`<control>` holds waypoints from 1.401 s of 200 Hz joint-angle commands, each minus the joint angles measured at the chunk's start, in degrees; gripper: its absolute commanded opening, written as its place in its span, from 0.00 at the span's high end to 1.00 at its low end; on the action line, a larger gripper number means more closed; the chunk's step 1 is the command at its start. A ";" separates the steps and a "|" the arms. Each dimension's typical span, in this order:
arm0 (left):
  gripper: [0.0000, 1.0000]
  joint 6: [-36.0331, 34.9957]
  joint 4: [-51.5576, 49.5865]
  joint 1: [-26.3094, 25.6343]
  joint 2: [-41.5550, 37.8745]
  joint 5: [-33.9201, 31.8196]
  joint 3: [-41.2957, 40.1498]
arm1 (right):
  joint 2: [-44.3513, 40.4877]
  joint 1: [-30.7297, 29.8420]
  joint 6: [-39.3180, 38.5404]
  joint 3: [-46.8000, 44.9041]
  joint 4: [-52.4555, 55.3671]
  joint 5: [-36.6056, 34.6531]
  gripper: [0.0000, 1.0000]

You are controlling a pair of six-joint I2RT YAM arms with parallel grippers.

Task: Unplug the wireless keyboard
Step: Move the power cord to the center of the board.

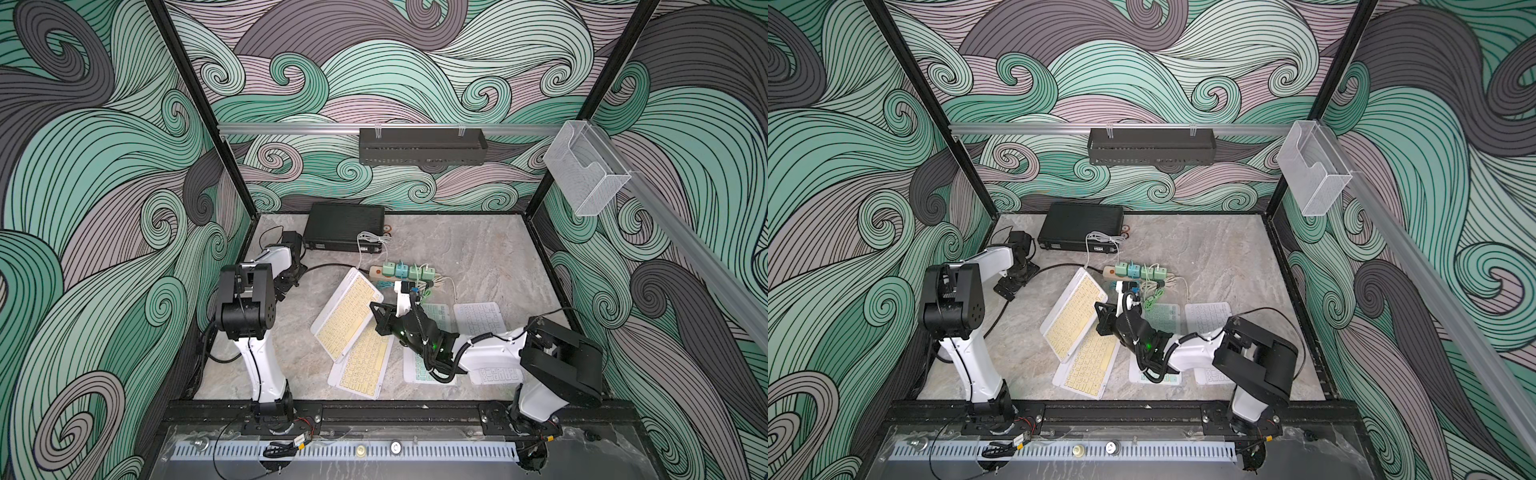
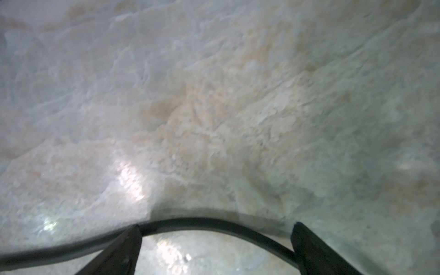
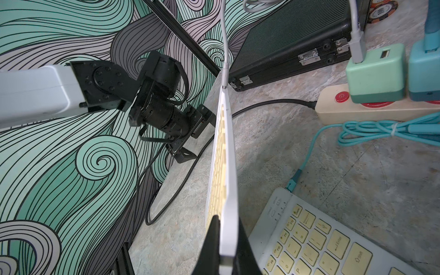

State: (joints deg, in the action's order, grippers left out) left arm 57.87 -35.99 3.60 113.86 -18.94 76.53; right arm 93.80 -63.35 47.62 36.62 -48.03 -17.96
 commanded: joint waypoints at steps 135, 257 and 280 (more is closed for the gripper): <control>0.02 -28.54 21.84 -0.50 -42.16 33.14 -21.71 | 4.83 0.10 -3.45 1.91 -5.69 8.53 1.00; 0.17 -47.37 -9.85 -4.27 -44.47 54.05 -3.52 | 8.07 -0.46 -1.39 2.80 -11.38 14.43 1.00; 0.20 -52.18 -10.81 -6.05 -43.62 49.27 -5.67 | 7.80 -0.71 -1.41 3.27 -10.82 14.86 1.00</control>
State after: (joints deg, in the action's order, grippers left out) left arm 15.86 -37.47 -0.89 69.34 32.53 71.55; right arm 101.30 -63.53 46.70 38.50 -58.17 -4.75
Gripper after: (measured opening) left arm 0.811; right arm 0.091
